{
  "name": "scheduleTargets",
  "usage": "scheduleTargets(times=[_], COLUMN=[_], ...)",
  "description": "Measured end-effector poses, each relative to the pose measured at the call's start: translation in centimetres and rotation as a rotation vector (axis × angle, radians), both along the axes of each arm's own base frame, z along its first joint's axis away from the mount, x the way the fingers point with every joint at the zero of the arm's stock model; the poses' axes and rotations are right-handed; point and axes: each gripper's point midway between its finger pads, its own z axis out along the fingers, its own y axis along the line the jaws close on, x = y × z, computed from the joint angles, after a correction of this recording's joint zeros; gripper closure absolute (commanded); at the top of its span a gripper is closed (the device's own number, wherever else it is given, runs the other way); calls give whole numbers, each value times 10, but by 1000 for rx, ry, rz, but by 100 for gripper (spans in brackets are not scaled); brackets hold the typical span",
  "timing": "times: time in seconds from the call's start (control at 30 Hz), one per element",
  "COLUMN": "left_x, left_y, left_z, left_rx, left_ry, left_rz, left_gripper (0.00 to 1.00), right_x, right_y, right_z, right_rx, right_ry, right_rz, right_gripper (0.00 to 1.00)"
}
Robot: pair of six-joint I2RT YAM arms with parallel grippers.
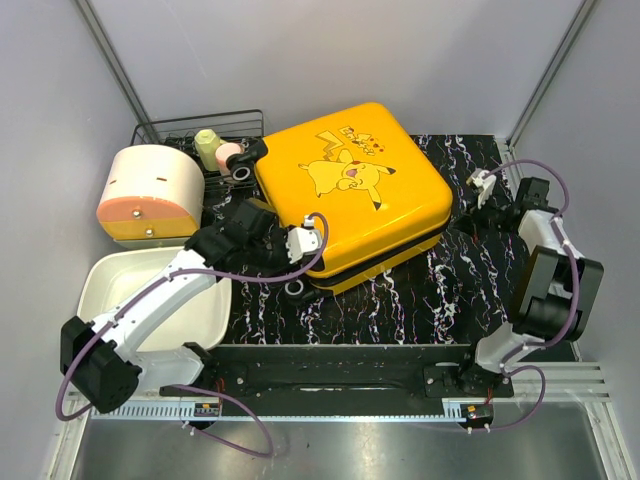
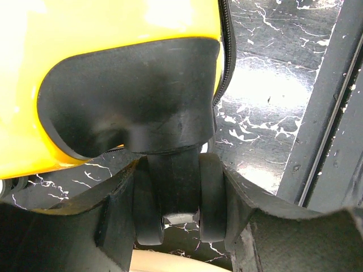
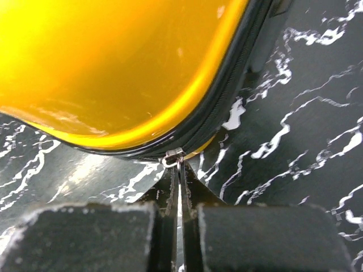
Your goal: Open, take out, and arrange the luggage
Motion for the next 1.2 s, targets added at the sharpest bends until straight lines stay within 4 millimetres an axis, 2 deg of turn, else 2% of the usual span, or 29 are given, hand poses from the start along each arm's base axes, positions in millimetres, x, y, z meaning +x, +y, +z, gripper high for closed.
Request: scheduleTargets(times=[0.23,0.33,0.37,0.4,0.43,0.47,0.57,0.6,0.67,0.77,0.83,0.9,1.0,1.03,1.1,1.2], left_x=[1,1,1,1,1,2,1,-1,-1,10,26,58,94,102,118,140], left_y=[-1,-1,-1,-1,-2,-2,4,13,28,37,40,50,70,76,75,64], left_z=[-1,-2,-1,-2,-2,-2,-6,-12,-15,16,52,93,131,135,130,102], left_rx=[9,11,13,15,16,17,53,86,122,57,-51,-181,-332,-366,-414,-437], left_ry=[16,19,23,27,30,33,60,103,182,270,262,172,115,121,177,301], left_rz=[2,2,2,2,3,4,29,63,135,270,359,476,624,665,713,756], left_gripper=[100,100,97,87,52,38,15,13,1,1,1,1,1,1,1,1], right_x=[41,55,61,66,72,77,95,101,107,111,108,104,98,95,88,71], right_y=[-14,-13,-12,-10,-7,-4,7,11,15,16,18,18,17,18,17,18], right_z=[6,3,3,2,2,1,0,0,2,3,2,-3,-2,-1,1,1], right_rx=[-62,-41,-28,-13,-5,-1,-10,-19,-38,-55,-54,-69,-97,-105,-139,-179], right_ry=[-111,-123,-128,-132,-143,-152,-197,-218,-256,-288,-299,-311,-343,-351,-379,-392], right_rz=[89,127,141,156,172,187,233,248,268,279,292,308,333,341,361,388], right_gripper=[100,100,100,100,100,100,100,100,100,100,100,100,100,100,100,100])
